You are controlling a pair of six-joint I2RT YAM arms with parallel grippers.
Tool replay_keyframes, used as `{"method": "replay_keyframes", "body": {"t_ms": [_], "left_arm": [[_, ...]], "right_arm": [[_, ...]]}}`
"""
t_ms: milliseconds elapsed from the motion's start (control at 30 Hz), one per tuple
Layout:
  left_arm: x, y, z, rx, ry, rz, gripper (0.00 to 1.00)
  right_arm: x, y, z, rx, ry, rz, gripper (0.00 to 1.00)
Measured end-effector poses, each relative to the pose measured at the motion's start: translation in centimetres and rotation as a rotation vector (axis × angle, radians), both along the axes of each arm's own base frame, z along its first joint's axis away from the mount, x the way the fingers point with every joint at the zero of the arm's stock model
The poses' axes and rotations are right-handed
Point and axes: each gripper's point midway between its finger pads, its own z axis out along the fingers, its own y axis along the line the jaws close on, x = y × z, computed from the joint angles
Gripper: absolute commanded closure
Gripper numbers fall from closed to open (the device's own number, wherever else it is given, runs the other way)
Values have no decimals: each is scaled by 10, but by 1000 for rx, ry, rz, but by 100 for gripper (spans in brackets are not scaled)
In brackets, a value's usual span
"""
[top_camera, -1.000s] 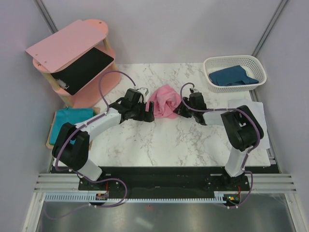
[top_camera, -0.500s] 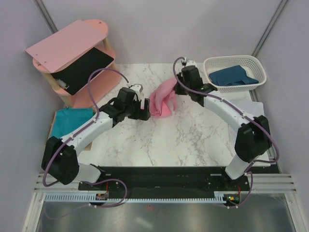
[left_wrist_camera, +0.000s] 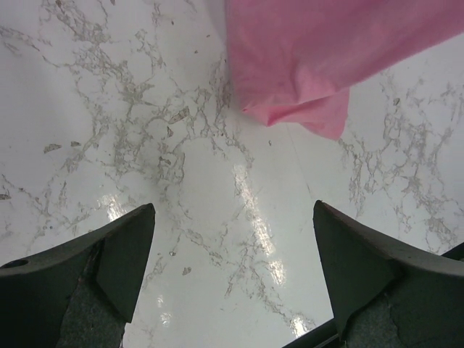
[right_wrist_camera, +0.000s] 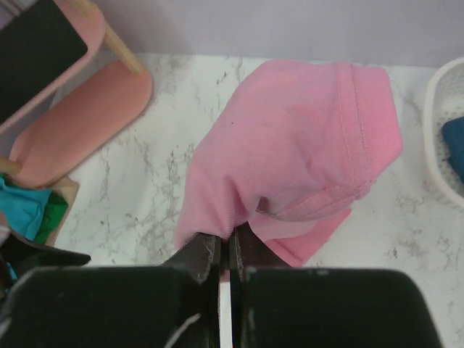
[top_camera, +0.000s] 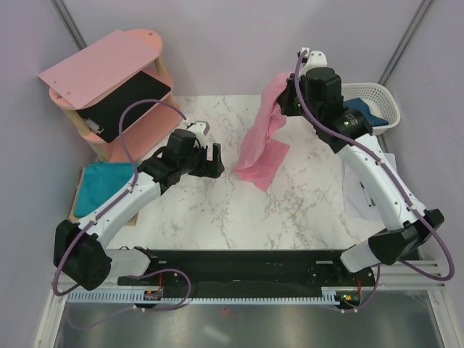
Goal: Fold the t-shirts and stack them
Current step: Flatten out the tshirt
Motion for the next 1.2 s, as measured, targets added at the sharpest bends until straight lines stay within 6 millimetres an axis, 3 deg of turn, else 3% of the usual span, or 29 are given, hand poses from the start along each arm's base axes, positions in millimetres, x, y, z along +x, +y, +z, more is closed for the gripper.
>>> {"method": "replay_keyframes", "body": {"t_ms": [200, 267, 333, 433, 567, 667, 767, 867, 967, 1033, 1133, 1200], "left_arm": [[-3, 3, 18, -19, -41, 5, 4], [-4, 7, 20, -11, -49, 17, 2], [-7, 12, 24, -1, -55, 31, 2], [-10, 20, 31, 14, -71, 53, 0], [-11, 27, 46, 15, -103, 74, 0], [-10, 28, 51, 15, -116, 84, 0], [-11, 31, 49, 29, -110, 94, 0], [-11, 33, 48, 36, -107, 99, 0], [-11, 34, 48, 40, -107, 102, 0], [-11, 35, 48, 42, -108, 106, 0], [-10, 38, 47, 55, -109, 119, 0], [-11, 41, 46, 68, -104, 124, 0]], "right_arm": [[-4, 21, -81, -58, 188, 94, 100], [-2, 23, -89, -71, 210, 97, 100], [-1, 18, -85, -90, 205, 75, 100], [2, 0, -46, -118, 116, -1, 100], [-19, -48, 39, -139, -74, -148, 100], [-58, -93, 110, -114, -235, -262, 100], [-113, -144, 177, -56, -401, -383, 100], [-162, -182, 218, 8, -515, -468, 100], [-179, -193, 236, 51, -572, -483, 100], [-169, -184, 232, 46, -564, -458, 100], [-123, -142, 195, -2, -472, -350, 100], [-79, -100, 147, -45, -366, -243, 100]]}}
